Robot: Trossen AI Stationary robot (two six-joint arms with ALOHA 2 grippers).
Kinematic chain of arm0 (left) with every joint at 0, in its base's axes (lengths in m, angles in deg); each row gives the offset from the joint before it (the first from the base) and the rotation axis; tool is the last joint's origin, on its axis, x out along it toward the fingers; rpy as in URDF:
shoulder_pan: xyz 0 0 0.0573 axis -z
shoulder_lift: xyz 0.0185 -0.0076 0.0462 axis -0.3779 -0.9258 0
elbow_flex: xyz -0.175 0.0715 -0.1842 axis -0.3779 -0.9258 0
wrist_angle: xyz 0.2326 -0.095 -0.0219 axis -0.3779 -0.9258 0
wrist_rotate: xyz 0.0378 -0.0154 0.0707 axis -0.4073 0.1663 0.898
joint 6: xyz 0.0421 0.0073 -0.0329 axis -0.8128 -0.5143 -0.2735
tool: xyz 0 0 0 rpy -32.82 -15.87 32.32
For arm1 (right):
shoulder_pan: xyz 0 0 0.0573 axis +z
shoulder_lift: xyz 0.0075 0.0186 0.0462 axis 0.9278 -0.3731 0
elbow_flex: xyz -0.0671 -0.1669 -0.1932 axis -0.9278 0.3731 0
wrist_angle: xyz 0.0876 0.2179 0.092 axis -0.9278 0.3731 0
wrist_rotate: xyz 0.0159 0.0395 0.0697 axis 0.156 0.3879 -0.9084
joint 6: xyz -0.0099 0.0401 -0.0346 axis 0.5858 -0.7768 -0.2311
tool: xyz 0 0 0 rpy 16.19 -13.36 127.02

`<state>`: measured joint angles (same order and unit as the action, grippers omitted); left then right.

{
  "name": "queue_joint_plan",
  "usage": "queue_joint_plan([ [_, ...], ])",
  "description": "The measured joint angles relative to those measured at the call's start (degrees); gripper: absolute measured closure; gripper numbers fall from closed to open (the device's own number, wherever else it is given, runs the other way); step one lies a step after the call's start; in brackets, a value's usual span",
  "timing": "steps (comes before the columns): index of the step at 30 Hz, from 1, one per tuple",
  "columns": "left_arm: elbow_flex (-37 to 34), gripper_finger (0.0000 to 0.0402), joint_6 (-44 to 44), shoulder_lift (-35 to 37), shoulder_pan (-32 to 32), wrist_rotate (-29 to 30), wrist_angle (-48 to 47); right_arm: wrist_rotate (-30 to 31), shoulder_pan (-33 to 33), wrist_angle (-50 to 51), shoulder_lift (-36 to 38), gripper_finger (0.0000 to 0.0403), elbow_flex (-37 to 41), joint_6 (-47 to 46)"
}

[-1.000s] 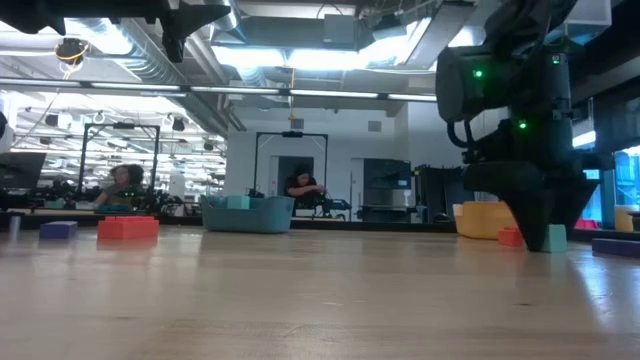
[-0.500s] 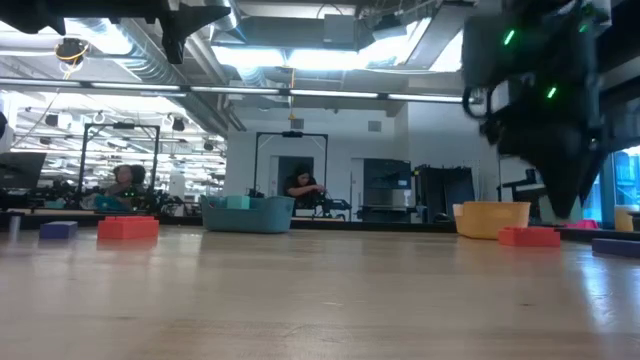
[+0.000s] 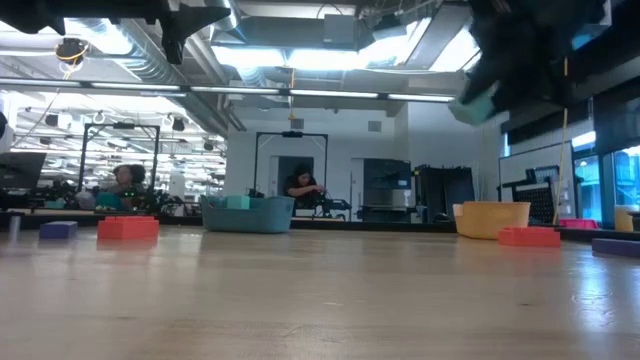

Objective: Sort & place blocks by color
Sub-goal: Put the top right sky blue block into the blue bin

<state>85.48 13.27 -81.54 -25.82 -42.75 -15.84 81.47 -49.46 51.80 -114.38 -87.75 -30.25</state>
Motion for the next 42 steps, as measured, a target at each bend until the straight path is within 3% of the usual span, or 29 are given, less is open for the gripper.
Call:
queue_joint_plan([
  [6, 0.0, 0.0211, -0.2, 0.0, 0.0, 0.1, 0.0, 0.1, -0.5, -6.8, -0.6, 0.0266, 0.0, 3.3],
  [42, 0.0, 0.0211, -0.3, 0.0, 0.0, 0.1, 0.0, -1.5, -0.5, -8.9, -0.4, 0.0266, 0.0, 4.8],
])
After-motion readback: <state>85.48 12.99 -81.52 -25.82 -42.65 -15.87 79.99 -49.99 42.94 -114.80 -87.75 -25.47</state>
